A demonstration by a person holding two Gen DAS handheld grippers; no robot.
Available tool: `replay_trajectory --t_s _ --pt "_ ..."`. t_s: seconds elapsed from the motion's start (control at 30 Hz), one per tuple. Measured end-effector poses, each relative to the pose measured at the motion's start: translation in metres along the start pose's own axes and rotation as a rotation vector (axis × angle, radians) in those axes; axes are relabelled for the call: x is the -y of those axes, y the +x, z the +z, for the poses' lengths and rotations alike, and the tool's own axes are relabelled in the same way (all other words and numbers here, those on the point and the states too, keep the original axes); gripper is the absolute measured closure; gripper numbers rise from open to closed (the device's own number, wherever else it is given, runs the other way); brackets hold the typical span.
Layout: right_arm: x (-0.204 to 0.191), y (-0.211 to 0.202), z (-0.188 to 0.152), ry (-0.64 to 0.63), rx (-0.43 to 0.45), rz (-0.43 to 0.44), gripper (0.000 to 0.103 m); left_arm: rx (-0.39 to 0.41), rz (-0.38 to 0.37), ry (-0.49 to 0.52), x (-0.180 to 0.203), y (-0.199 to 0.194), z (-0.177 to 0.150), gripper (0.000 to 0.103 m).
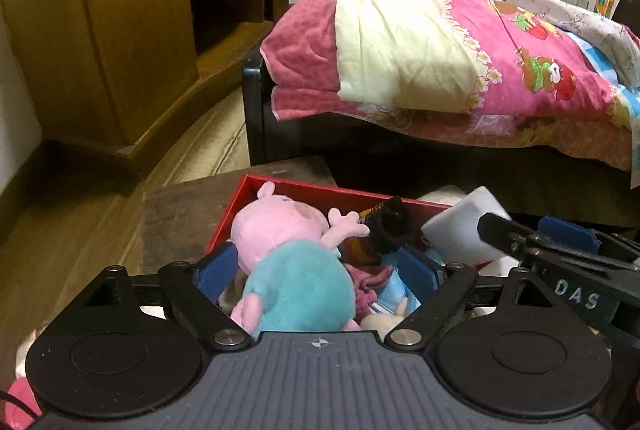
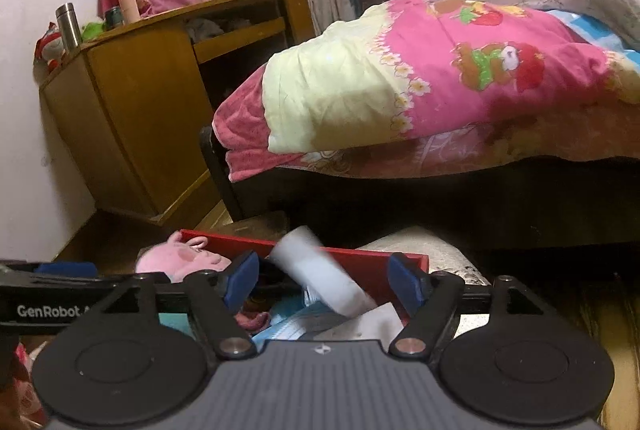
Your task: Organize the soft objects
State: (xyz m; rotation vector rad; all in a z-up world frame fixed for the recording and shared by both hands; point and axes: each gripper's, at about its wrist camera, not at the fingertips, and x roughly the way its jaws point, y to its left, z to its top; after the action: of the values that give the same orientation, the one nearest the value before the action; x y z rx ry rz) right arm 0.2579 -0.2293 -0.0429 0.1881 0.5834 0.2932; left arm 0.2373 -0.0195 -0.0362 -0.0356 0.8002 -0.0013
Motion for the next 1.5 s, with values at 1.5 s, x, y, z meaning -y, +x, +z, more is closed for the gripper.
replay_trajectory --t_s 1.5 --pt "0.003 -0.194 -0.108 0.103 -0.008 -0.032 0.058 -0.017 -0.123 0.035 0.021 -0.121 -0.121 0.018"
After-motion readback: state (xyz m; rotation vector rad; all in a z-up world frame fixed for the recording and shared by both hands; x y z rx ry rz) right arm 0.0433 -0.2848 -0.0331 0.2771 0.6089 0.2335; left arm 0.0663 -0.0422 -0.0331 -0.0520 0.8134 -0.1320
